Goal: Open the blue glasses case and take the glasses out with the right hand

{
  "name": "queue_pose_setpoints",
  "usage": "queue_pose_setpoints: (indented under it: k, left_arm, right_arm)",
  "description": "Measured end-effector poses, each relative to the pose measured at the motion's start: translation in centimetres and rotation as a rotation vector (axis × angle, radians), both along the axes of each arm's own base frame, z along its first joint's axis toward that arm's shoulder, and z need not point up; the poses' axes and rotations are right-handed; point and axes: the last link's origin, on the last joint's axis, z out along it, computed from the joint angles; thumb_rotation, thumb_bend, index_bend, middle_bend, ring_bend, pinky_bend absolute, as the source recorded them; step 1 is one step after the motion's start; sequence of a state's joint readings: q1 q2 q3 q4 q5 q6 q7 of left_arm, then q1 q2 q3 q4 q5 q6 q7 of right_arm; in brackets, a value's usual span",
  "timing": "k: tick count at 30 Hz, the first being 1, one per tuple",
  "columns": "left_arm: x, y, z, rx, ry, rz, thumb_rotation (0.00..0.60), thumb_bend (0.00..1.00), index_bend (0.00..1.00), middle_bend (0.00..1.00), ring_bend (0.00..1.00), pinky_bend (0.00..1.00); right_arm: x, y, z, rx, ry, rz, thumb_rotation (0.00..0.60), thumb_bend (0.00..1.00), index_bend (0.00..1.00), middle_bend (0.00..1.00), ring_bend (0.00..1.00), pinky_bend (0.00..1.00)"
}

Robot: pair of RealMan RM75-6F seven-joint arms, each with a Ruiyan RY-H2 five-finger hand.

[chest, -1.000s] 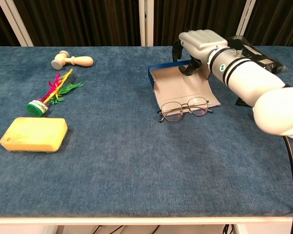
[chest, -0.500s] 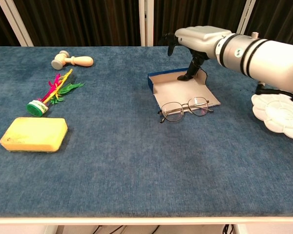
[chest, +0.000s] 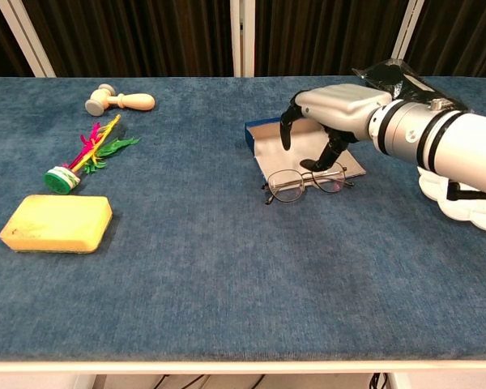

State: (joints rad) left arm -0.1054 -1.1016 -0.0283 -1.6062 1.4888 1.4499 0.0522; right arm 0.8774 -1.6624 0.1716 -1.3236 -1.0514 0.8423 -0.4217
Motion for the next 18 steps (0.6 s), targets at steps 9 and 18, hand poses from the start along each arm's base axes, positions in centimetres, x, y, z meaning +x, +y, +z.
queue_pose_setpoints:
  k: [9, 18]
  left_arm:
    - [0.0, 0.0, 0.0, 0.000, -0.001, -0.001, 0.600, 0.39, 0.85, 0.99, 0.85, 0.66]
    - [0.0, 0.0, 0.0, -0.001, 0.000, -0.001, 0.600, 0.39, 0.85, 0.99, 0.85, 0.66]
  right_arm:
    - [-0.4, 0.4, -1.2, 0.024, 0.022, -0.005, 0.600, 0.33, 0.48, 0.25, 0.00, 0.00]
    - [-0.7, 0.8, -0.8, 0.026, 0.013, -0.007, 0.600, 0.33, 0.49, 0.26, 0.00, 0.00]
